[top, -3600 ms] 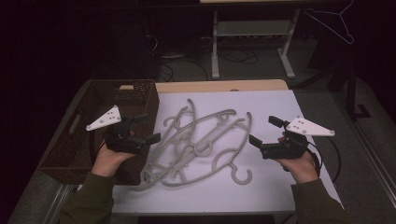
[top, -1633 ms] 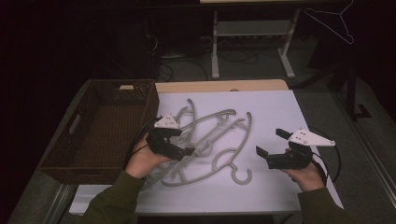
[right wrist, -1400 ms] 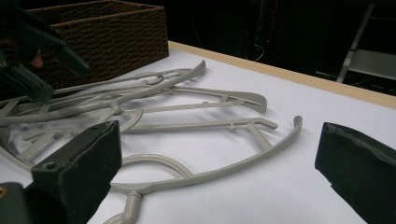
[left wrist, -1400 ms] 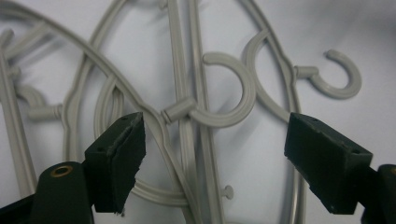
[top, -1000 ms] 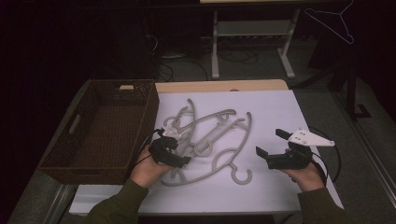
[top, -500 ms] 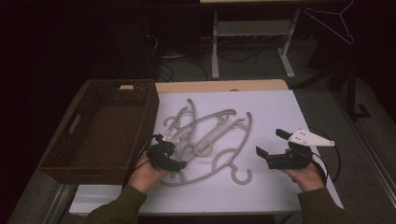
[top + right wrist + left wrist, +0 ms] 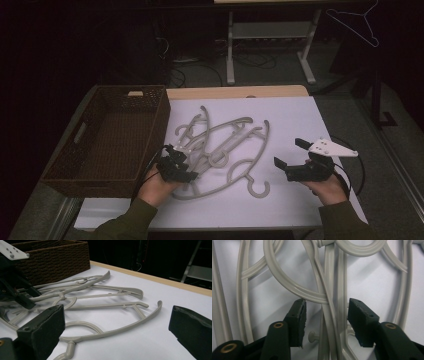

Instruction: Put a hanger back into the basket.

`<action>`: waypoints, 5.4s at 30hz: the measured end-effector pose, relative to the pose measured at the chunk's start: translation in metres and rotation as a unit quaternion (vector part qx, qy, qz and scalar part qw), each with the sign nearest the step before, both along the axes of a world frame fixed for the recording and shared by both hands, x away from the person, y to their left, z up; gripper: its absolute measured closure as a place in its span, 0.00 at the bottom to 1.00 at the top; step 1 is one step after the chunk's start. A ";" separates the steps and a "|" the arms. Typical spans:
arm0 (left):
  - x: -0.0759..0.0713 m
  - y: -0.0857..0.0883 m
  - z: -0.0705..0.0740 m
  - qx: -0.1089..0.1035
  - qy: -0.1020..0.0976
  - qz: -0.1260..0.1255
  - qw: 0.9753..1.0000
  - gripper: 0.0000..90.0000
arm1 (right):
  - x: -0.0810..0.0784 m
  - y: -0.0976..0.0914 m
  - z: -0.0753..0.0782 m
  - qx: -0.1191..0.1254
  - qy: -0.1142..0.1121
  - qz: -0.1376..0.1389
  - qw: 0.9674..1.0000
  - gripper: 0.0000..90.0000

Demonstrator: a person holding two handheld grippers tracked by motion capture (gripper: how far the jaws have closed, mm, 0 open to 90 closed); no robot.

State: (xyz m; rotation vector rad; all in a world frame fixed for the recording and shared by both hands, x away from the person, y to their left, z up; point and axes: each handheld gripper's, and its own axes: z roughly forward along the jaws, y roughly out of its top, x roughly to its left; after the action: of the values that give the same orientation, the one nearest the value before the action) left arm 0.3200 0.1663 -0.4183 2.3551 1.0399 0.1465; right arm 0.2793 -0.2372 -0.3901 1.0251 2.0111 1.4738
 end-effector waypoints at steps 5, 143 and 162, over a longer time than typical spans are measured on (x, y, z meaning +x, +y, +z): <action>0.002 0.003 0.000 -0.008 0.004 0.005 1.000 0.63 | 0.000 0.000 0.000 0.000 0.000 0.000 1.000 0.00; 0.023 0.168 0.177 -0.113 -0.095 0.013 0.989 0.92 | -0.002 -0.013 -0.008 0.005 0.007 -0.019 1.000 0.00; 0.013 0.231 0.155 -0.087 -0.063 0.052 0.993 0.92 | -0.001 -0.013 -0.009 -0.001 0.009 -0.022 1.000 0.00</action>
State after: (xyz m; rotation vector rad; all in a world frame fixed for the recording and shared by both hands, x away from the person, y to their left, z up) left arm 0.3333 0.3970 -0.2629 2.1100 1.0682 0.2317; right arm 0.2784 -0.2504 -0.3995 1.0790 1.9889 1.4430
